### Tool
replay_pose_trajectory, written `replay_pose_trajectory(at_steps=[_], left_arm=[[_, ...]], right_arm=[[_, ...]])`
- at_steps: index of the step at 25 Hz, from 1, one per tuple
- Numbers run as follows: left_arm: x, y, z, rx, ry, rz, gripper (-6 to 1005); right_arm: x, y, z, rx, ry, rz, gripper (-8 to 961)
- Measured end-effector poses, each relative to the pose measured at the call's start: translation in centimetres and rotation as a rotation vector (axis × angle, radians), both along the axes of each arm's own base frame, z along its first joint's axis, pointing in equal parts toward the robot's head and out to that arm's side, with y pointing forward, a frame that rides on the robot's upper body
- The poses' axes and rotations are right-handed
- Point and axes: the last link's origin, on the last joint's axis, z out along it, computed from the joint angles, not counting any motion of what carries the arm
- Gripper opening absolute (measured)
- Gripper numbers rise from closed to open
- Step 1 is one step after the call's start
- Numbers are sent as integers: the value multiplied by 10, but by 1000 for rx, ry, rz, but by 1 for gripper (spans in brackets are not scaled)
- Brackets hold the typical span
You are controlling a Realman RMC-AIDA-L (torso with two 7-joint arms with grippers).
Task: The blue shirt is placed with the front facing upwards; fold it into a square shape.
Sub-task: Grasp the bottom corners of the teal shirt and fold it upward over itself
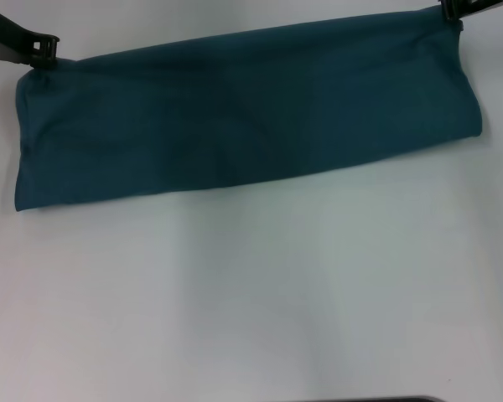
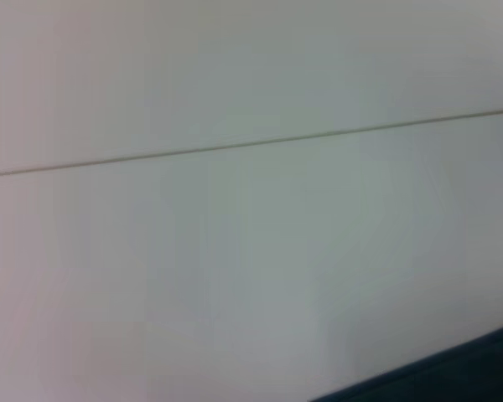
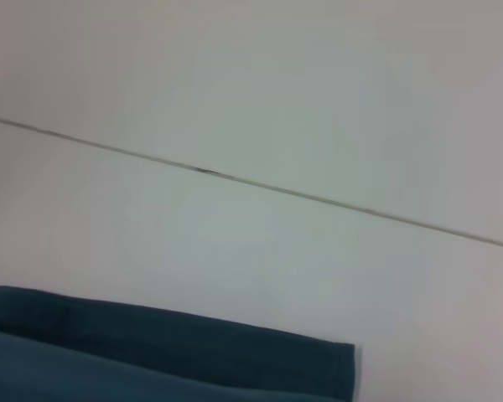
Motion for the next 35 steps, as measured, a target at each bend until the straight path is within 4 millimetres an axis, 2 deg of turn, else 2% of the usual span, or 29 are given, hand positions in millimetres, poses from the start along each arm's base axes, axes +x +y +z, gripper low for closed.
replay_pose_trajectory(at_steps=[13, 19, 35], left_arm=[[3, 2, -4, 15, -5, -17, 49], [3, 2, -4, 14, -5, -15, 53], [3, 5, 4, 62, -40, 7, 65]], right_arm=[[1, 4, -2, 13, -44, 42, 50], [-5, 7, -3, 13, -50, 62, 52], [-11, 14, -3, 24, -70, 102, 58]])
